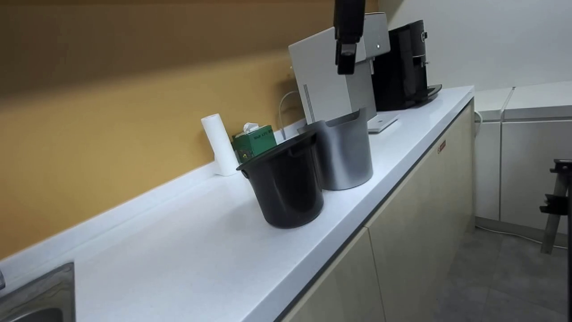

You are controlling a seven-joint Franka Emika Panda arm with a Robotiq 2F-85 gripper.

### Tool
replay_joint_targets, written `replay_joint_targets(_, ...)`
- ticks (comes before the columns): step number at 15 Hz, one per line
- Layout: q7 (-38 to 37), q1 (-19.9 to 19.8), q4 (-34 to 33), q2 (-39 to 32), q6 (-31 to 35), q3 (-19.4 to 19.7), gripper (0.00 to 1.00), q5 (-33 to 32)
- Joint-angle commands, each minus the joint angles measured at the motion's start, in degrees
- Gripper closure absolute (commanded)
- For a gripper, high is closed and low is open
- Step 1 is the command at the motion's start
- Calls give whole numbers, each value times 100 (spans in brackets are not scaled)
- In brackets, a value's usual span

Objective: Pick up the black bin and place it into the silver bin

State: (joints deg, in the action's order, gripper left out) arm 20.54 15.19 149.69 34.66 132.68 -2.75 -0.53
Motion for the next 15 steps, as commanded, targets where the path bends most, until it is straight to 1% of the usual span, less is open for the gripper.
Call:
replay_joint_targets(1,992,527,-261,-262,-117,237,0,290)
replay_joint_targets(5,1963,1021,-646,-743,-261,218,0,558)
replay_joint_targets(8,2671,1218,-1114,-1283,-477,56,0,690)
replay_joint_targets(11,3402,1233,-1755,-1968,-720,-168,0,715)
replay_joint_targets(13,3432,1060,-2205,-2414,-769,-386,0,669)
replay_joint_targets(15,3247,847,-2696,-2860,-733,-577,0,463)
